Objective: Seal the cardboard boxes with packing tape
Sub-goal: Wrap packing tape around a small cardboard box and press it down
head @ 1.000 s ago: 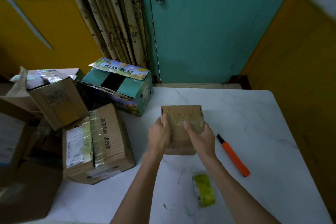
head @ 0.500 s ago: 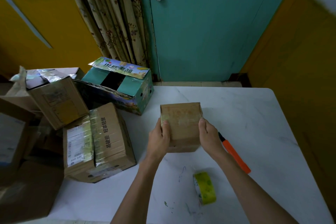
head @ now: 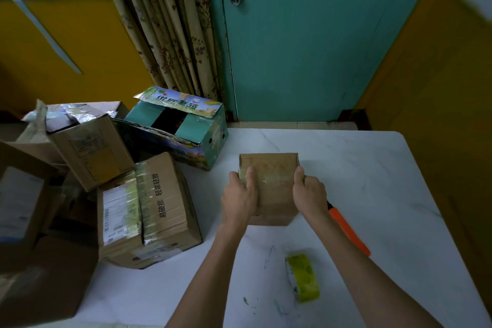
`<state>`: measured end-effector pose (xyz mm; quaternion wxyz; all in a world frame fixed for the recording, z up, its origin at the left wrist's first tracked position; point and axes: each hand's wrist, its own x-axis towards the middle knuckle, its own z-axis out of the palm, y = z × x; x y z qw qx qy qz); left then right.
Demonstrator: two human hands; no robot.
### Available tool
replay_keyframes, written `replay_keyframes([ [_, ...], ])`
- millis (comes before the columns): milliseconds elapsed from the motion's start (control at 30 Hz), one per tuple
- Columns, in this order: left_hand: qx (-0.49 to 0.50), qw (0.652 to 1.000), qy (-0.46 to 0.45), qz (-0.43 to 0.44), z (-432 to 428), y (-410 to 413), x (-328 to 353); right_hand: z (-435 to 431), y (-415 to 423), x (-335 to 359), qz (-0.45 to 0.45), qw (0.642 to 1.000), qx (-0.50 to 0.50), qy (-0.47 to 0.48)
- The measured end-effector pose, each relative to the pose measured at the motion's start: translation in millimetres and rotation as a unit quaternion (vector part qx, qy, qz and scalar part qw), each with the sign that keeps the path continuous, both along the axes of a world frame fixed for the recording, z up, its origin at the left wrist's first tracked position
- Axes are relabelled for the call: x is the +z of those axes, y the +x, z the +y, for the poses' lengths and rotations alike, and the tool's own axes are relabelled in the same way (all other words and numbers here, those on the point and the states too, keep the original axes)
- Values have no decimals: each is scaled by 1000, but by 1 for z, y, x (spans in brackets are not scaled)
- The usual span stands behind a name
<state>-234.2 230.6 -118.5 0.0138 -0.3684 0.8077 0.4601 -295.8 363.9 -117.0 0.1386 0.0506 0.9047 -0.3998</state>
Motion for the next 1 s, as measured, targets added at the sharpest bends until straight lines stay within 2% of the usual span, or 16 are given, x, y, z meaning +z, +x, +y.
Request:
replay_keyframes([
  [100,1,1000,9,10,-6,-1,-3,0,8,6,-18,997,-20,-75],
  [167,11,997,61,51,-15,0,-10,-1,21,12,-21,987,-37,-154],
  [267,57,981,146,113,-22,10,-21,-3,40,16,50,969,-2,-242],
  [333,83,980,154,94,-22,20,-33,-3,43,1,108,974,62,-188],
  [400,112,978,168,56,-22,27,-47,3,39,-19,133,986,64,-83],
  [500,127,971,198,36,-23,34,-53,24,22,-44,64,995,-2,72],
  [533,130,967,214,38,-23,36,-52,32,17,-51,21,996,-13,88],
  [567,129,961,239,44,-22,37,-49,39,13,-54,-28,997,-18,66],
  [667,97,954,280,50,-20,37,-50,45,9,-61,-133,983,-33,-126],
  [833,32,963,252,90,-11,35,-59,46,16,-64,-89,979,-53,-173],
  [1000,-9,963,235,131,7,8,-39,64,9,-31,13,978,-108,-175],
])
